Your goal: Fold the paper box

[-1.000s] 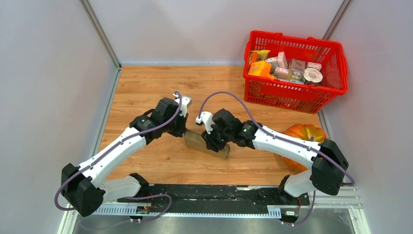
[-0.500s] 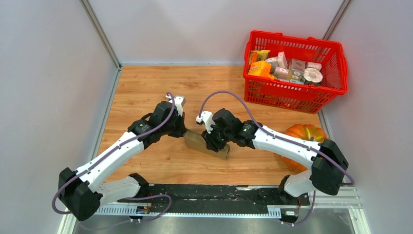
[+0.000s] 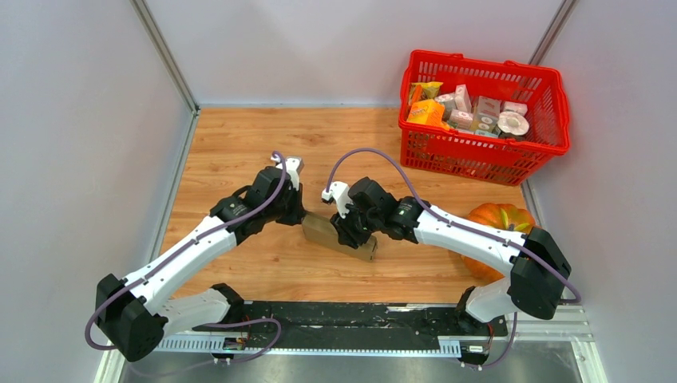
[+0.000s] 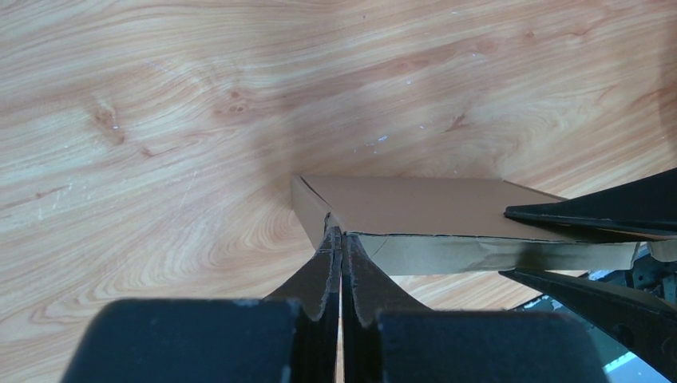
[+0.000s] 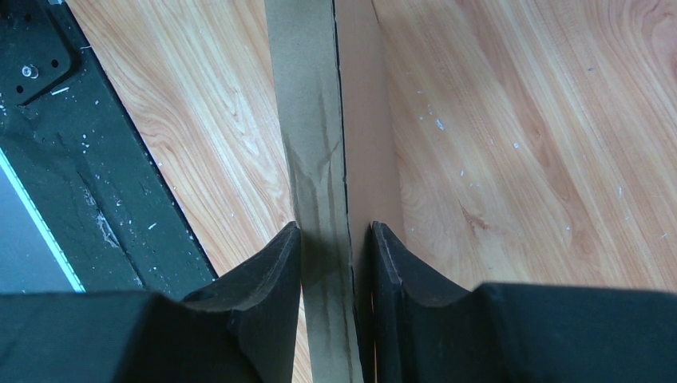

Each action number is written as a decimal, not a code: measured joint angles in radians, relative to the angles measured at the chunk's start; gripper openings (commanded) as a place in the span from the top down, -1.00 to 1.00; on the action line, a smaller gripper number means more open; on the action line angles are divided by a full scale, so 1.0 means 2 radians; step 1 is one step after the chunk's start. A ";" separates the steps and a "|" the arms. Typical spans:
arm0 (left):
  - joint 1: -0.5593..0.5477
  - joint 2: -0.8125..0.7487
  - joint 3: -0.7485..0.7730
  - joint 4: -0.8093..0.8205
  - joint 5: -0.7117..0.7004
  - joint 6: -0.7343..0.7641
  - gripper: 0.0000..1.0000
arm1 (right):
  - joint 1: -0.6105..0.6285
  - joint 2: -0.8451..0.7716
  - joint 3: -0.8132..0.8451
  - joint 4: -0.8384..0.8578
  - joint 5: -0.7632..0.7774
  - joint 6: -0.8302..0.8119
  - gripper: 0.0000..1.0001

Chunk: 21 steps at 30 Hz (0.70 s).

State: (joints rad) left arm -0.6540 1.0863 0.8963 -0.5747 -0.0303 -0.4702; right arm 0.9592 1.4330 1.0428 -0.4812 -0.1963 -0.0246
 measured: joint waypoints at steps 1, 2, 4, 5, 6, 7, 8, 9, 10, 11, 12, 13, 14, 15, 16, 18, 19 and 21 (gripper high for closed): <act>-0.001 0.000 -0.001 0.000 -0.003 0.001 1.00 | 0.000 0.000 0.000 0.000 0.000 0.001 0.56; -0.002 -0.001 -0.003 0.003 -0.006 0.003 1.00 | 0.000 0.000 0.000 0.000 0.000 0.001 0.56; -0.004 -0.006 -0.009 0.010 -0.011 0.005 1.00 | 0.000 0.000 0.000 0.001 0.000 0.002 0.54; -0.004 -0.009 -0.013 0.013 -0.012 0.008 1.00 | 0.000 0.000 0.000 0.002 0.000 0.002 0.53; -0.004 -0.012 -0.016 0.016 -0.011 0.011 1.00 | 0.000 0.000 0.000 0.002 0.000 0.002 0.53; -0.005 -0.014 -0.019 0.018 -0.012 0.013 1.00 | 0.000 0.000 0.000 0.002 0.000 0.002 0.53; -0.005 -0.016 -0.020 0.019 -0.012 0.015 1.00 | 0.000 0.001 0.000 0.002 0.000 0.003 0.53; -0.006 -0.017 -0.021 0.020 -0.012 0.017 1.00 | 0.000 0.001 0.000 0.002 0.000 0.003 0.53; -0.006 -0.017 -0.021 0.020 -0.012 0.020 1.00 | 0.000 0.001 0.000 0.002 0.000 0.003 0.52; -0.006 -0.017 -0.021 0.020 -0.012 0.023 1.00 | 0.000 0.001 0.000 0.002 0.000 0.003 0.51; -0.006 -0.017 -0.021 0.020 -0.013 0.025 1.00 | 0.000 0.001 0.000 0.002 0.000 0.003 0.49; -0.006 -0.017 -0.021 0.020 -0.013 0.027 1.00 | 0.000 0.001 0.000 0.002 0.000 0.003 0.45; -0.006 -0.017 -0.021 0.020 -0.013 0.029 1.00 | 0.000 0.001 0.000 0.002 0.000 0.003 0.43; -0.006 -0.017 -0.021 0.020 -0.013 0.030 1.00 | 0.000 0.001 0.000 0.002 0.000 0.003 0.43; -0.006 -0.017 -0.021 0.020 -0.013 0.031 1.00 | 0.000 0.001 0.000 0.002 0.000 0.003 0.43; -0.006 -0.017 -0.021 0.021 -0.013 0.030 1.00 | 0.000 0.001 0.000 0.002 0.000 0.005 0.45; -0.006 -0.017 -0.022 0.022 -0.013 0.029 1.00 | 0.000 0.001 0.000 0.003 0.000 0.006 0.47; -0.006 -0.016 -0.022 0.023 -0.011 0.023 0.85 | 0.000 0.001 0.000 0.003 0.000 0.007 0.49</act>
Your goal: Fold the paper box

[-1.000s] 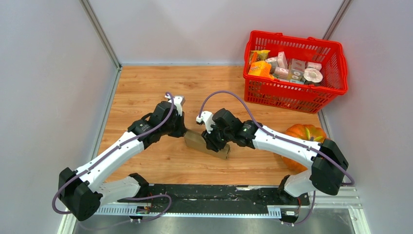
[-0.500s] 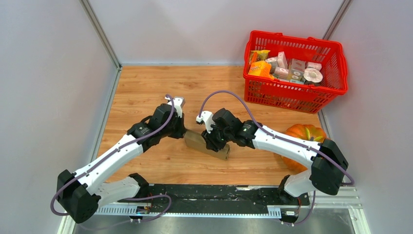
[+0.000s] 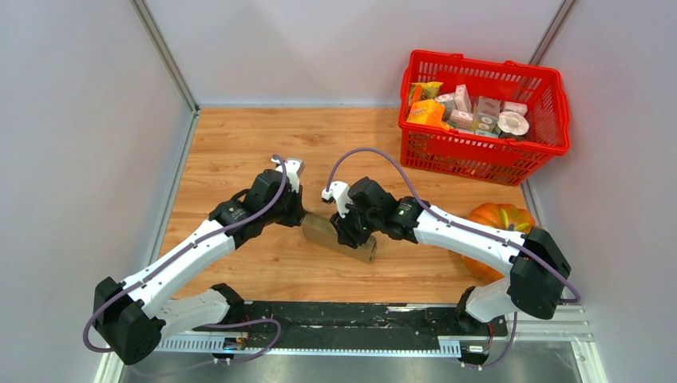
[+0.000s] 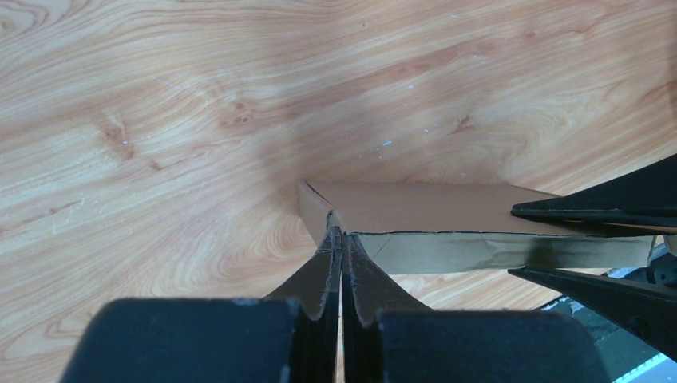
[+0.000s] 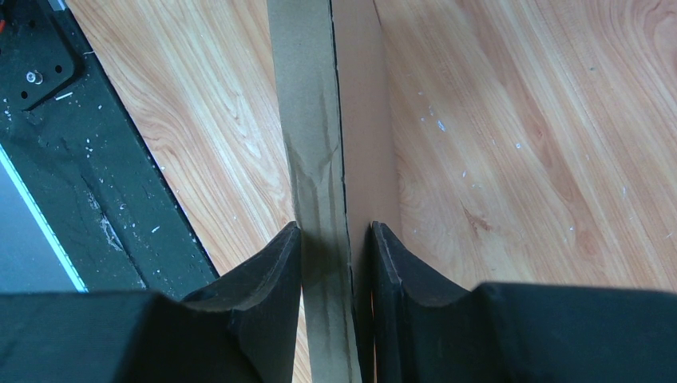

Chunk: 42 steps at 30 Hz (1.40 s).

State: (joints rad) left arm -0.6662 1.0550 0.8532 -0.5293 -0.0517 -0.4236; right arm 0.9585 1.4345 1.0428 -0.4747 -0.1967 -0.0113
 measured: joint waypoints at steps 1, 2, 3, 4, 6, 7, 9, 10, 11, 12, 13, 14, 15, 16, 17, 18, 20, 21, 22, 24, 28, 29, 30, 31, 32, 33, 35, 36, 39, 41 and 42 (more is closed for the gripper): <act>0.000 0.001 0.001 -0.001 0.002 -0.002 0.79 | 0.000 0.000 0.000 0.000 0.000 0.000 0.49; 0.000 0.004 0.004 -0.002 0.004 -0.004 0.70 | 0.000 0.000 0.000 0.000 0.000 0.000 0.50; 0.001 0.007 0.008 -0.006 0.006 -0.007 0.67 | 0.000 0.000 0.000 0.000 0.000 0.000 0.50; 0.001 0.011 0.011 -0.009 0.009 -0.008 0.66 | 0.000 0.000 0.000 0.000 0.000 0.000 0.51; 0.001 0.016 0.014 -0.016 0.014 -0.009 0.65 | 0.000 0.000 0.000 0.000 0.000 0.000 0.51; 0.001 0.019 0.014 -0.019 0.015 -0.009 0.64 | 0.000 0.000 0.000 0.000 0.000 0.000 0.51; 0.001 0.025 0.020 -0.028 0.017 -0.008 0.66 | 0.000 0.000 -0.001 0.000 0.000 0.000 0.52; 0.001 0.028 0.023 -0.030 0.017 -0.008 0.68 | -0.001 -0.001 -0.001 0.001 0.000 0.000 0.52; 0.001 0.031 0.026 -0.033 0.016 -0.007 0.77 | -0.001 -0.002 -0.002 0.001 0.000 0.000 0.52; 0.001 0.034 0.028 -0.035 0.016 -0.006 0.79 | -0.001 -0.002 -0.002 0.002 0.000 0.000 0.52; 0.001 0.035 0.029 -0.035 0.016 -0.006 0.79 | -0.001 -0.002 -0.003 0.003 -0.001 0.000 0.53; 0.001 0.035 0.029 -0.036 0.015 -0.006 0.80 | -0.001 -0.003 -0.004 0.004 -0.001 0.000 0.53; 0.001 0.035 0.029 -0.036 0.014 -0.006 0.78 | -0.001 -0.003 -0.004 0.004 -0.002 0.000 0.53; 0.001 0.035 0.029 -0.037 0.013 -0.006 0.78 | -0.002 -0.003 -0.004 0.004 -0.002 0.000 0.54; 0.001 0.035 0.029 -0.037 0.011 -0.006 0.84 | -0.002 -0.003 -0.004 0.004 -0.002 0.000 0.55; 0.000 0.035 0.029 -0.037 0.009 -0.006 0.89 | -0.002 -0.003 -0.004 0.004 -0.002 0.000 0.55; 0.000 0.035 0.030 -0.038 0.004 -0.006 1.00 | -0.002 -0.003 -0.004 0.004 -0.002 0.000 0.56; 0.000 0.035 0.030 -0.038 0.002 -0.006 1.00 | -0.002 -0.003 -0.004 0.005 -0.003 0.000 0.56; -0.001 0.035 0.030 -0.038 -0.002 -0.006 1.00 | -0.002 -0.003 -0.004 0.005 -0.003 0.000 0.56; -0.003 0.035 0.030 -0.039 -0.011 -0.006 1.00 | -0.002 -0.003 -0.005 0.006 -0.003 0.001 0.56; -0.005 0.035 0.027 -0.036 -0.022 -0.006 1.00 | -0.002 -0.003 -0.005 0.009 -0.002 0.002 0.53; -0.005 0.034 0.025 -0.032 -0.023 -0.006 1.00 | -0.002 -0.003 -0.005 0.009 0.000 0.002 0.52; -0.005 0.032 0.023 -0.028 -0.024 -0.006 1.00 | -0.002 -0.003 -0.005 0.009 0.000 0.002 0.51; -0.005 0.031 0.020 -0.025 -0.025 -0.006 1.00 | -0.002 -0.003 -0.005 0.010 0.001 0.002 0.51; -0.005 0.029 0.018 -0.023 -0.026 -0.006 1.00 | -0.002 -0.003 -0.005 0.010 0.001 0.003 0.50; -0.006 0.028 0.017 -0.022 -0.027 -0.006 1.00 | -0.002 -0.003 -0.005 0.010 0.001 0.003 0.50; -0.007 0.027 0.015 -0.018 -0.030 -0.006 1.00 | -0.002 -0.003 -0.005 0.010 0.002 0.004 0.51; -0.007 0.027 0.014 -0.018 -0.031 -0.006 1.00 | -0.002 -0.003 -0.005 0.010 0.002 0.004 0.51; -0.007 0.027 0.015 -0.018 -0.031 -0.006 0.60 | -0.002 -0.003 -0.005 0.011 0.002 0.004 0.51; -0.007 0.027 0.018 -0.023 -0.034 -0.002 0.35 | -0.002 -0.003 -0.005 0.011 0.001 0.004 0.52; -0.006 0.026 0.019 -0.029 -0.036 0.001 0.29 | -0.002 -0.002 -0.005 0.010 0.001 0.004 0.52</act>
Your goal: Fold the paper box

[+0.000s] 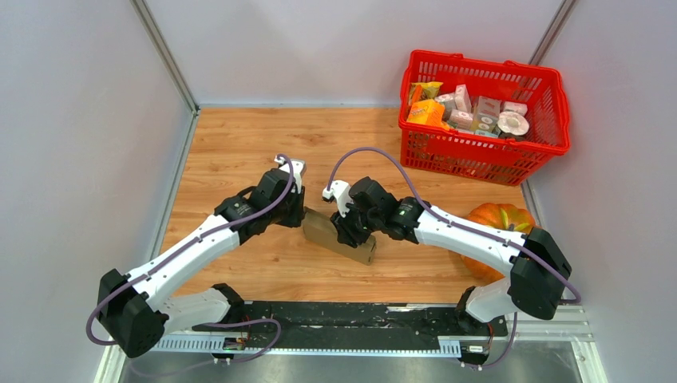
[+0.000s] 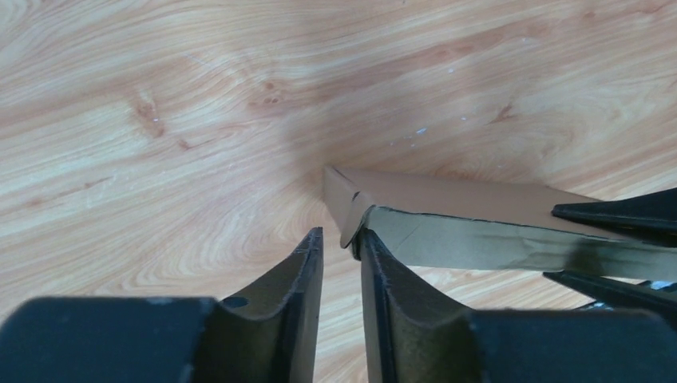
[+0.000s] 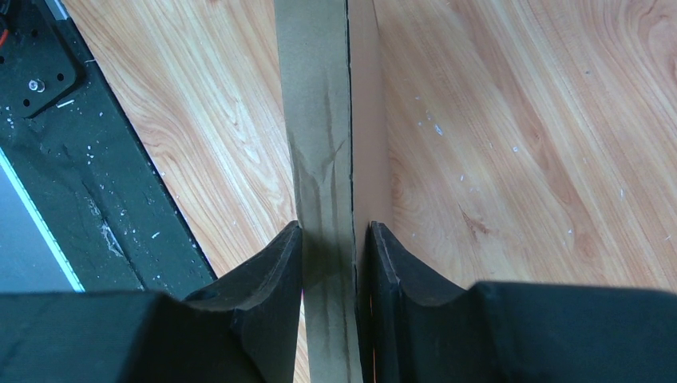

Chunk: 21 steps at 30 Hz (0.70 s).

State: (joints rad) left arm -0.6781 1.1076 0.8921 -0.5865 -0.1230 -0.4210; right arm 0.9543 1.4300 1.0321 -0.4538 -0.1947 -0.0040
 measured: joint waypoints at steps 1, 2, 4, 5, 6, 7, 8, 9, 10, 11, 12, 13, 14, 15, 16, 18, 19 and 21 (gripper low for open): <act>0.001 0.000 0.002 -0.006 -0.002 0.002 0.25 | 0.000 0.000 0.000 0.000 -0.001 0.000 0.53; 0.002 0.000 0.004 -0.012 -0.003 0.004 0.24 | 0.000 0.000 0.000 0.000 -0.001 0.000 0.53; 0.003 0.000 0.011 -0.026 -0.006 0.010 0.21 | 0.000 0.000 0.000 0.000 -0.002 0.000 0.53; 0.003 0.000 0.016 -0.033 -0.006 0.014 0.20 | 0.000 0.000 0.000 0.000 -0.003 0.000 0.53; 0.003 0.000 0.020 -0.037 -0.007 0.018 0.21 | 0.000 0.000 0.000 0.000 -0.003 0.000 0.53; 0.003 0.000 0.025 -0.041 -0.007 0.021 0.22 | 0.000 0.000 0.000 0.000 -0.004 0.000 0.52; 0.005 0.000 0.031 -0.043 -0.005 0.025 0.23 | 0.000 0.000 0.000 0.000 -0.005 0.000 0.53; 0.007 0.000 0.036 -0.043 -0.003 0.028 0.24 | 0.000 0.000 0.000 0.000 -0.005 0.000 0.53; 0.010 0.000 0.040 -0.043 0.001 0.032 0.27 | 0.000 0.000 0.000 0.000 -0.005 0.000 0.53; 0.014 0.001 0.043 -0.042 0.006 0.034 0.27 | 0.000 0.000 0.000 0.000 -0.006 0.000 0.53; 0.019 0.002 0.045 -0.041 0.011 0.036 0.28 | 0.000 0.000 0.000 0.000 -0.007 0.000 0.53; 0.023 0.004 0.048 -0.041 0.019 0.038 0.29 | 0.000 0.000 0.000 0.000 -0.008 0.000 0.53; 0.027 0.007 0.050 -0.041 0.026 0.042 0.30 | 0.000 0.000 0.000 0.000 -0.009 0.000 0.53; 0.028 0.011 0.050 -0.040 0.031 0.044 0.31 | 0.000 0.000 0.000 0.000 -0.009 0.000 0.52; 0.030 0.014 0.050 -0.041 0.037 0.047 0.35 | 0.000 0.000 0.000 0.000 -0.009 0.000 0.52; 0.032 0.020 0.054 -0.040 0.048 0.053 0.41 | 0.000 0.000 0.000 0.000 -0.009 0.000 0.52; 0.032 0.023 0.057 -0.040 0.054 0.057 0.42 | 0.000 0.000 0.000 0.000 -0.009 0.000 0.53; 0.032 0.026 0.059 -0.038 0.066 0.061 0.45 | 0.000 0.000 0.000 0.000 -0.009 0.000 0.53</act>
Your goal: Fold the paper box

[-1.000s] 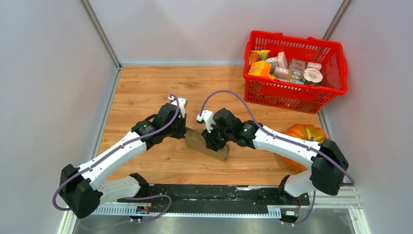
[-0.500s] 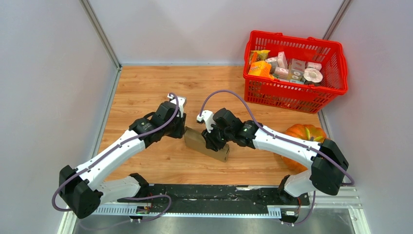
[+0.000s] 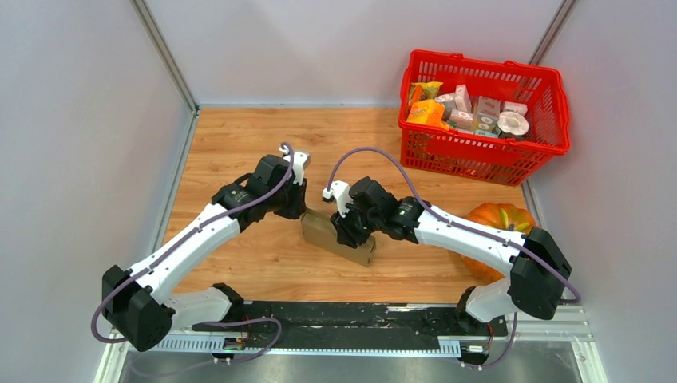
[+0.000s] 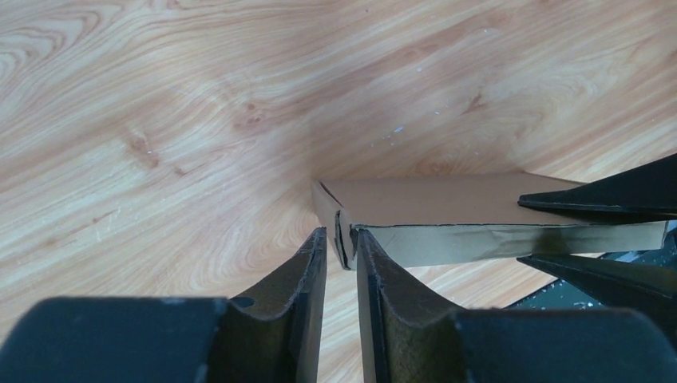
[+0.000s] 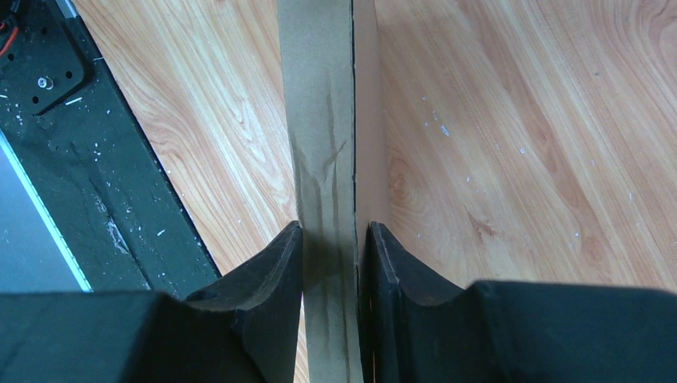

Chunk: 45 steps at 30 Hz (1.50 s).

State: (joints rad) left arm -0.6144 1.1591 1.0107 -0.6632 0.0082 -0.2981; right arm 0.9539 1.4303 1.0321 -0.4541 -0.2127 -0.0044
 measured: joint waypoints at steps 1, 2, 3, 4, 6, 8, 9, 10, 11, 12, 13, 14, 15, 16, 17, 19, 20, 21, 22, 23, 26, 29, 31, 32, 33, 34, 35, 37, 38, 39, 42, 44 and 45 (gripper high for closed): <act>0.000 0.002 0.000 0.000 0.005 0.002 0.46 | 0.000 0.000 0.000 0.000 0.000 0.000 0.53; 0.000 0.004 0.000 0.000 0.009 0.005 0.47 | 0.000 0.000 0.000 0.000 0.000 0.000 0.53; 0.000 0.008 0.000 0.000 0.012 0.006 0.47 | 0.000 0.000 0.000 0.000 -0.001 0.000 0.53; 0.000 0.011 0.000 0.000 0.016 0.006 0.45 | 0.000 0.000 0.000 0.000 -0.002 0.000 0.53; 0.000 0.018 0.000 -0.001 0.022 0.007 0.42 | 0.000 0.000 0.000 0.000 -0.003 0.000 0.53; 0.000 0.022 0.000 -0.002 0.027 0.008 0.51 | 0.000 0.000 0.000 0.000 -0.003 0.000 0.53; 0.000 0.023 0.000 -0.002 0.029 0.008 0.61 | 0.000 0.000 0.000 0.000 -0.003 0.000 0.53; 0.000 0.023 0.000 -0.002 0.030 0.008 0.74 | 0.000 0.000 0.000 0.000 -0.003 0.000 0.53; 0.000 0.023 0.000 -0.002 0.030 0.009 0.77 | 0.000 0.000 0.000 0.000 -0.003 0.000 0.53; 0.000 0.023 0.000 -0.002 0.028 0.010 0.80 | 0.000 0.000 0.000 -0.001 -0.004 0.000 0.53; 0.000 0.023 0.000 -0.003 0.026 0.010 0.86 | 0.000 0.000 0.000 -0.001 -0.004 0.000 0.53; 0.001 0.023 0.000 -0.004 0.024 0.010 0.89 | 0.000 0.000 0.000 -0.001 -0.004 0.000 0.54; 0.000 0.023 0.000 -0.003 0.022 0.010 0.95 | 0.000 0.000 0.000 -0.001 -0.004 0.000 0.54; 0.000 0.023 0.000 -0.003 0.020 0.010 0.98 | 0.000 0.000 0.000 -0.001 -0.004 0.000 0.54; 0.000 0.023 0.000 -0.003 0.018 0.010 1.00 | 0.000 0.000 0.000 -0.001 -0.004 0.000 0.54; 0.000 0.024 0.000 -0.003 0.015 0.010 1.00 | 0.000 0.000 0.000 -0.001 -0.004 0.000 0.54; 0.000 0.025 0.001 -0.003 0.014 0.010 1.00 | 0.000 0.000 0.000 -0.001 -0.004 0.000 0.54; 0.000 0.025 0.002 -0.003 0.013 0.010 1.00 | 0.000 0.000 0.000 -0.001 -0.004 0.000 0.54; -0.001 0.025 0.002 -0.003 0.012 0.010 1.00 | 0.000 0.000 0.000 -0.001 -0.004 0.000 0.54; -0.001 0.025 0.002 -0.003 0.010 0.008 1.00 | 0.000 0.000 0.000 -0.001 -0.004 0.000 0.54; -0.003 0.025 0.001 -0.002 0.007 0.000 1.00 | 0.000 0.000 0.001 -0.001 -0.004 0.000 0.54; -0.006 0.022 -0.005 0.006 -0.001 -0.015 1.00 | 0.000 0.001 0.002 -0.001 -0.003 0.001 0.52; -0.008 0.014 -0.017 0.020 -0.008 -0.026 1.00 | 0.000 0.002 0.002 -0.002 -0.003 0.001 0.45; -0.009 0.010 -0.022 0.025 -0.010 -0.030 1.00 | 0.000 0.002 0.003 -0.002 -0.003 0.001 0.41; -0.010 0.004 -0.030 0.032 -0.013 -0.035 1.00 | 0.000 0.002 0.003 -0.002 -0.002 0.001 0.32; -0.010 -0.002 -0.037 0.038 -0.015 -0.039 1.00 | 0.000 0.002 0.004 -0.003 -0.002 0.001 0.27; -0.010 -0.009 -0.043 0.044 -0.016 -0.042 1.00 | 0.000 0.002 0.004 -0.003 -0.001 0.001 0.22; -0.010 -0.018 -0.056 0.056 -0.018 -0.048 1.00 | 0.000 0.002 0.004 -0.003 0.001 0.001 0.07; -0.010 -0.021 -0.059 0.060 -0.018 -0.050 1.00 | 0.000 0.002 0.004 -0.004 0.001 0.002 0.02; -0.010 -0.023 -0.063 0.063 -0.020 -0.051 1.00 | 0.000 0.002 0.004 -0.008 0.001 0.004 -0.07; -0.010 -0.024 -0.066 0.070 -0.022 -0.054 1.00 | 0.000 0.002 0.004 -0.026 0.002 0.010 -0.28; -0.010 -0.025 -0.067 0.072 -0.022 -0.054 1.00 | 0.000 0.001 0.005 -0.036 0.005 0.018 -0.35; -0.010 -0.025 -0.067 0.072 -0.023 -0.054 1.00 | 0.001 -0.001 0.005 -0.041 0.008 0.022 -0.42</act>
State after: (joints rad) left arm -0.6353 1.1099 0.8764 -0.5190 -0.0376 -0.4068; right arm 0.9550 1.4281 1.0428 -0.5354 -0.1974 0.0399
